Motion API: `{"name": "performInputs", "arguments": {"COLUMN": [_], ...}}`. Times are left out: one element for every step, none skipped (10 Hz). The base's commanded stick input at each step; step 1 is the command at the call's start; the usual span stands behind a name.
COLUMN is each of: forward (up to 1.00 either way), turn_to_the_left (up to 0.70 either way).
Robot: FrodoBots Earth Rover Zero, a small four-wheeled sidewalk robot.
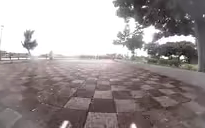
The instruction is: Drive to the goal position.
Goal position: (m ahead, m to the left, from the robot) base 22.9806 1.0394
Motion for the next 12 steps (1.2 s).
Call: {"name": "performInputs", "arguments": {"forward": [0.7, 0.7, 0.7, 0.7, 0.7, 0.7, 0.7, 0.7, 0.7, 0.7, 0.7, 0.7], "turn_to_the_left": [0.0, 0.0, 0.0, 0.0, 0.0, 0.0, 0.0, 0.0, 0.0, 0.0, 0.0, 0.0]}}
